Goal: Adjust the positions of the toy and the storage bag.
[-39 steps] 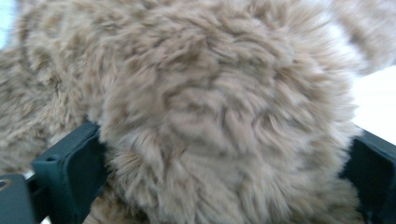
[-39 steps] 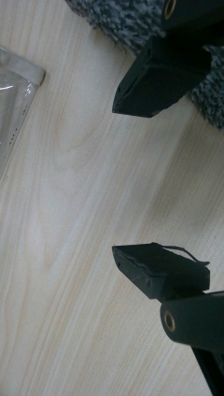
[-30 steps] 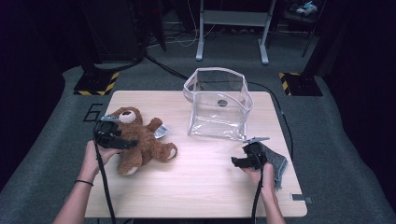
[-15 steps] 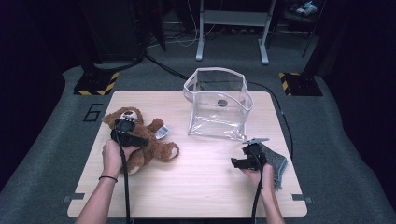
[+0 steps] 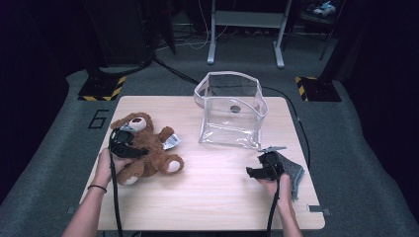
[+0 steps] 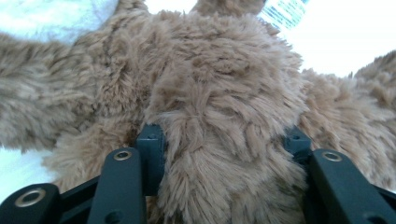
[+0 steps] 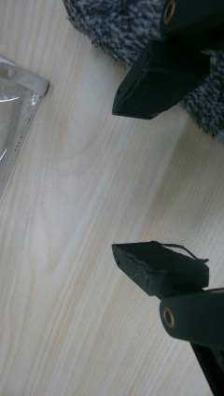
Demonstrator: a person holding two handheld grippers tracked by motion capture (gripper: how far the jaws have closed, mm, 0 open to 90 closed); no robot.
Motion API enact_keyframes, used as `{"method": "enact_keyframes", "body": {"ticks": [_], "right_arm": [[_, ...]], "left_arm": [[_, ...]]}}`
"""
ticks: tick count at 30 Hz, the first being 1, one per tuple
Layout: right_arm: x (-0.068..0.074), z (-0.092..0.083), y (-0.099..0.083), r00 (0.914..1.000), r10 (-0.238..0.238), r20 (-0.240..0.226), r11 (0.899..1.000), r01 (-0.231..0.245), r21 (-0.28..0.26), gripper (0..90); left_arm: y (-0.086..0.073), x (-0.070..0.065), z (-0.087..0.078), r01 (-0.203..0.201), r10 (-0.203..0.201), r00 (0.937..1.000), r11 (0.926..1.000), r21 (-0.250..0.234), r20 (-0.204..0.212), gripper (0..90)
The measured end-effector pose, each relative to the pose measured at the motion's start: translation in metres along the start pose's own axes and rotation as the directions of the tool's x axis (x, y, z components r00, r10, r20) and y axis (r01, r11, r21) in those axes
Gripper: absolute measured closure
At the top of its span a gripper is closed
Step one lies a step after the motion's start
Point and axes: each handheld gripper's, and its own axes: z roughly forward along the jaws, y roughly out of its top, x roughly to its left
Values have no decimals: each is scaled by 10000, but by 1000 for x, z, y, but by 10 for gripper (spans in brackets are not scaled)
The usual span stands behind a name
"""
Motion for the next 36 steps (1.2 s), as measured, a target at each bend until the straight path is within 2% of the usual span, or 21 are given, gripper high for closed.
{"method": "enact_keyframes", "body": {"ticks": [3,5,7,9,10,11,13,15,17,18,19,20,22,23,26,28,29,31,32,34,36], "right_arm": [[1,1,0,10000,36,-14,10000,-36,65,272],[2,1,-1,10000,88,-6,9999,-88,113,272],[3,1,0,10000,3,-14,9999,-3,115,271],[4,1,0,10000,31,-9,9999,-30,152,270],[5,0,0,9999,139,-9,9997,-138,210,271],[3,1,0,10000,-57,6,10000,57,66,270],[3,0,1,10000,12,25,10000,-12,88,269],[3,0,2,10000,-19,32,10000,19,70,269],[4,0,3,10000,12,3,10000,-12,51,268],[4,0,4,10000,-55,21,10000,55,17,267],[5,0,5,10000,-16,4,10000,16,33,268],[5,-1,5,10000,7,28,10000,-7,-6,267],[5,-2,6,10000,-13,43,10000,13,-36,267],[5,-2,6,10000,-81,52,10000,81,-50,266],[5,-4,6,9999,106,67,9999,-106,38,266],[2,-4,5,9999,-22,162,10000,23,-74,266],[2,-4,5,9999,20,140,10000,-19,-38,266],[2,-5,5,9999,88,147,10000,-88,8,267],[2,-5,6,9999,90,135,10000,-90,15,266],[2,-4,6,9999,-67,156,10000,68,-33,266],[4,-5,6,9999,9,144,10000,-9,-10,265]], "left_arm": [[0,10,-3,-478,471,9977,9988,144,478,516],[-1,16,-5,-1011,975,9906,9943,336,955,518],[-2,23,-7,-1157,1098,9855,9925,389,1291,517],[-2,28,-8,-1150,1079,9843,9924,442,1397,508],[-4,32,-10,-859,781,9872,9950,504,1393,499],[-5,32,-11,-648,570,9891,9964,543,1357,473],[-3,26,-14,-503,440,9942,9967,629,981,402],[1,20,-15,-44,0,9983,9971,762,578,305],[7,12,-17,470,-499,9983,9944,951,285,239],[10,8,-16,947,-958,9954,9921,821,98,213],[13,6,-17,1166,-1170,9931,9903,758,9,195],[17,0,-16,1568,-1545,9873,9854,659,-375,188],[27,-7,-17,1719,-1677,9840,9823,749,-595,167],[31,-11,-17,1926,-1861,9782,9789,679,-919,178],[43,-18,-14,2299,-2204,9658,9715,579,-1367,155],[49,-19,-7,2700,-2617,9563,9615,511,-1304,132],[51,-20,-4,2592,-2450,9547,9634,677,-1686,130],[54,-21,7,2648,-2429,9519,9588,1025,-1867,125],[54,-21,13,2740,-2438,9480,9523,1345,-2046,123],[51,-21,20,2595,-2165,9484,9498,1746,-2318,108],[46,-21,23,2207,-1733,9553,9571,1878,-2393,152]]}}
